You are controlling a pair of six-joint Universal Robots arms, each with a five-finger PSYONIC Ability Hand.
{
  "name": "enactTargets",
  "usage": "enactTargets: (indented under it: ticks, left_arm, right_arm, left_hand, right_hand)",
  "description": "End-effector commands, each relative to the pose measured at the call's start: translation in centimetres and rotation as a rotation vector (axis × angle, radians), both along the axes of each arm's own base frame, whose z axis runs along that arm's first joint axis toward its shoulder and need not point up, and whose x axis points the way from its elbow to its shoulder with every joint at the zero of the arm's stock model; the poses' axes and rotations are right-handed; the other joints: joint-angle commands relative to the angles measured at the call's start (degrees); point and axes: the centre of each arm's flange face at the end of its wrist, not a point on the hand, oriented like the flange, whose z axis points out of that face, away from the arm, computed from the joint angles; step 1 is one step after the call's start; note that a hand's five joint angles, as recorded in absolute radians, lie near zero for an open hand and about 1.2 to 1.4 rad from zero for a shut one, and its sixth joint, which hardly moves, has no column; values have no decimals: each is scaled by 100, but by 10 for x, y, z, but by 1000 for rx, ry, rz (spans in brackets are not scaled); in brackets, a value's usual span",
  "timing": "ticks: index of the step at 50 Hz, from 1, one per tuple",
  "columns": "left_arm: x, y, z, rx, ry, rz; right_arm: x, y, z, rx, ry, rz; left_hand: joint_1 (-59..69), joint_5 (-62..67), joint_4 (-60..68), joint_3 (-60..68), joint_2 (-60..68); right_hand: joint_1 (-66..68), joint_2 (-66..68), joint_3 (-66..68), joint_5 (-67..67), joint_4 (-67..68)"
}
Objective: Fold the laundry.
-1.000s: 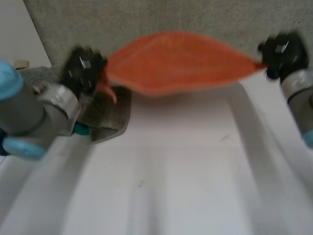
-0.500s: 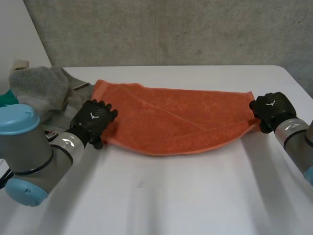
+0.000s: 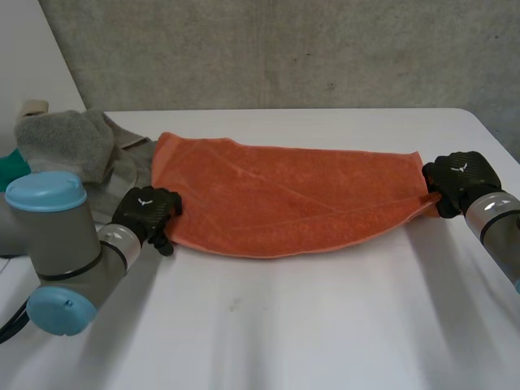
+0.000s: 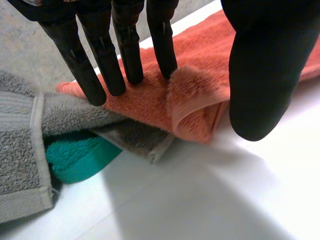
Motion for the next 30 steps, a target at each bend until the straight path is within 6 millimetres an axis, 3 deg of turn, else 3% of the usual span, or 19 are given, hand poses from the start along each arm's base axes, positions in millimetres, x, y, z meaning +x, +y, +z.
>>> enactTargets:
  ticks: [1,5,11,20,30]
  left_arm:
    - [5,-18,-12,-16,-45,5]
    - [5,-24,-15,-18,-44,6]
    - [-1,-33,-11,-25,41,6]
    - [-14,-24,-2,21,116,-6]
    - [-15,-24,-9,60,80,-5]
  right_arm:
    - [-1,-1,0,-2,0,-2]
    - [-1,-1,0,-1,1,-5]
    - [0,1,0,-1,3,-3]
    - [0,1,1,-4,8,-5]
    - [2,1,-1,0,12,1]
  left_hand:
    - [533,510,522,545,556]
    - [717,694,706,729,740]
    - [2046,2023,2036,2058,2069]
    - [1392,1369,1381,1404,1415]
    - [684,661,674,696,707]
  right_hand:
    - [1543,1272,1186,1106,1128]
    - [1543,1272,1186,1106,1128]
    - [1543,1272,1186,1106,1128]
    - [1543,1272,1186,1106,1128]
    - [1543,1272,1186,1106,1128]
